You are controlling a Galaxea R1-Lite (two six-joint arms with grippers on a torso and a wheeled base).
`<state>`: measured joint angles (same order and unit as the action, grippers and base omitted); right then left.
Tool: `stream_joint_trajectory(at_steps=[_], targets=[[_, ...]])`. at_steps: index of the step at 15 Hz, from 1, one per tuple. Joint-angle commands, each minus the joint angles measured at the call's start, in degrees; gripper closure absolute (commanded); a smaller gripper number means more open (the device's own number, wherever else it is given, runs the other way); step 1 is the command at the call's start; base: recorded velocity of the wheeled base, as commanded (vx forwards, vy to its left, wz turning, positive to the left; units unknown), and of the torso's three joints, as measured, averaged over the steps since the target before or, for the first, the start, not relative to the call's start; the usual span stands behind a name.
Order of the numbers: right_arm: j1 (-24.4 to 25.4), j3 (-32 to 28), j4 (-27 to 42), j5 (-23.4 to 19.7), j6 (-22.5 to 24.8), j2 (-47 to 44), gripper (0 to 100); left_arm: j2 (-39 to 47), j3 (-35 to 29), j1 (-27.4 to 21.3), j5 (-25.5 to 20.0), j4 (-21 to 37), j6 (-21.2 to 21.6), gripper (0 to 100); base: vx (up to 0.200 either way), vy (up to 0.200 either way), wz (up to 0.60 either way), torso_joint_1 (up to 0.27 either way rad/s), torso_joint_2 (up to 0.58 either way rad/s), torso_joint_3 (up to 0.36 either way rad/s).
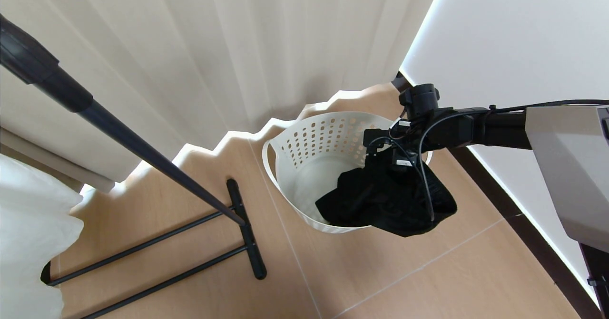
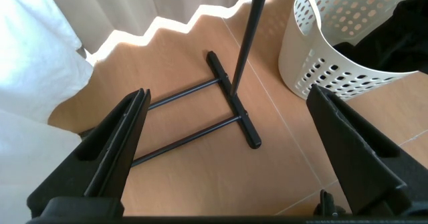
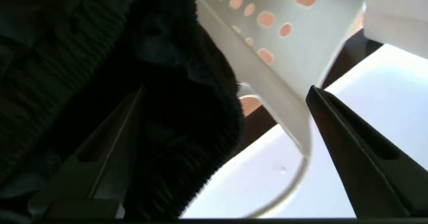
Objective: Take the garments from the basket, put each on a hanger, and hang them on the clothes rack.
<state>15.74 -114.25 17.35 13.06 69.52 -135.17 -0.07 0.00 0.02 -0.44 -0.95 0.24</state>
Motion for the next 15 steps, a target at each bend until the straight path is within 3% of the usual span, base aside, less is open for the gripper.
stream_joint_trajectory(at_steps=[1,11,12,15], targets=[[-0.01,-0.34,-0.12,0.04,-0.18,-1.76,0,0.07,0.0,0.06,0.0,-0.02,0.02,0,0.0,0.0,0.0,0.0,0.0,0.0],[-1.68,-0.34,-11.63,0.13,-0.27,-4.75,0,0.07,0.0,-0.02,0.0,-0.02,0.02,0,0.0,0.0,0.0,0.0,0.0,0.0],[-1.68,-0.34,-11.81,0.13,-0.44,-4.84,100,0.07,0.0,0.06,0.0,-0.02,0.02,0,0.0,0.0,0.0,0.0,0.0,0.0],[-1.68,-0.34,-11.81,0.13,-1.85,-4.49,100,0.07,0.0,-0.02,0.09,-0.02,0.02,0,0.0,0.0,0.0,0.0,0.0,0.0]])
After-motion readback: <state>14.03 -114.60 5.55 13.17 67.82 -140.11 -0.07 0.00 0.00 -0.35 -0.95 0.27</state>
